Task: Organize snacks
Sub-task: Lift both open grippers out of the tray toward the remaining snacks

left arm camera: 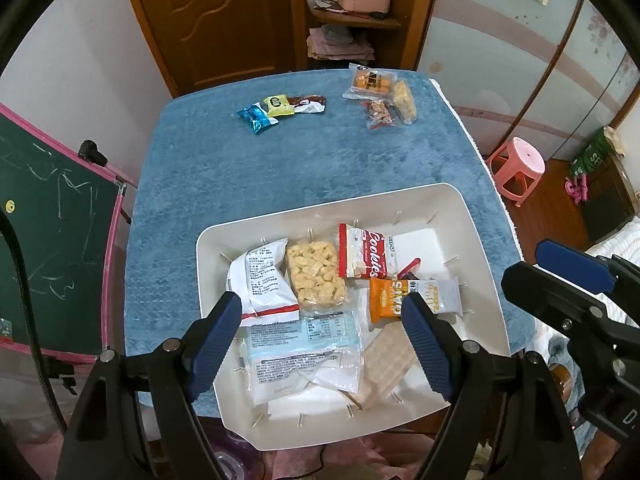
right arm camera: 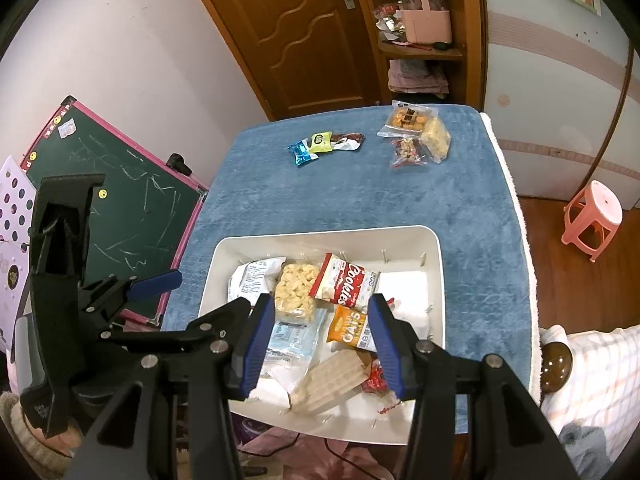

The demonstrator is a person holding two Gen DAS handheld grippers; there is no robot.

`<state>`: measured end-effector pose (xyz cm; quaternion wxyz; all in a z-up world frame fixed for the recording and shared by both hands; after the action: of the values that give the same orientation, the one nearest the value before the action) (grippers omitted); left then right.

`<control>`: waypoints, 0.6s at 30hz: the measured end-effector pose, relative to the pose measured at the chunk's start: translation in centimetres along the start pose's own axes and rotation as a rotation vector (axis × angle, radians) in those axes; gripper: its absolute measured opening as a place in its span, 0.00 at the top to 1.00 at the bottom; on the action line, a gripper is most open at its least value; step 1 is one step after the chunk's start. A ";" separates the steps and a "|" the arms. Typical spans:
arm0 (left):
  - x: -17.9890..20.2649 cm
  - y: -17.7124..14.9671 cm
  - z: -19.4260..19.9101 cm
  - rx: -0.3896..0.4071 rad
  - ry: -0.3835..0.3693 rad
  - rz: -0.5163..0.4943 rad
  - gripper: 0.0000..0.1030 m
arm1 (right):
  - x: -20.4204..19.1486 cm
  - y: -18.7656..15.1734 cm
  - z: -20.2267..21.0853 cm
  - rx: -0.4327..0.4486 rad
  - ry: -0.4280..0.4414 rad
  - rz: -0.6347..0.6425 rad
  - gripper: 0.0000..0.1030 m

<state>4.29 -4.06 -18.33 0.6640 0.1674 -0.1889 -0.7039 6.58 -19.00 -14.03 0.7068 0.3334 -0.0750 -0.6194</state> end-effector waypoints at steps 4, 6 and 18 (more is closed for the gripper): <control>0.0 0.0 0.1 0.000 0.000 0.003 0.21 | 0.0 0.0 0.0 0.001 -0.001 0.002 0.52; -0.1 -0.1 0.2 0.001 0.004 0.005 0.21 | -0.1 0.0 0.0 0.001 -0.002 0.004 0.52; -1.5 1.3 0.4 0.018 0.018 0.035 0.21 | -0.5 0.8 -0.3 -0.001 0.004 -0.002 0.52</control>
<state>5.31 -2.60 -17.36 0.6765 0.1766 -0.1922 -0.6887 7.28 -18.43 -13.71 0.7064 0.3344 -0.0733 -0.6195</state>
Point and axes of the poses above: each gripper's, at about its wrist camera, not at the fingertips, and z roughly against the way its jaws point, x to its right, y to its top, the point moved 7 cm from there along -z, roughly the way its jaws point, and after that the axes turned 7 degrees about x, right-handed, at the moved point
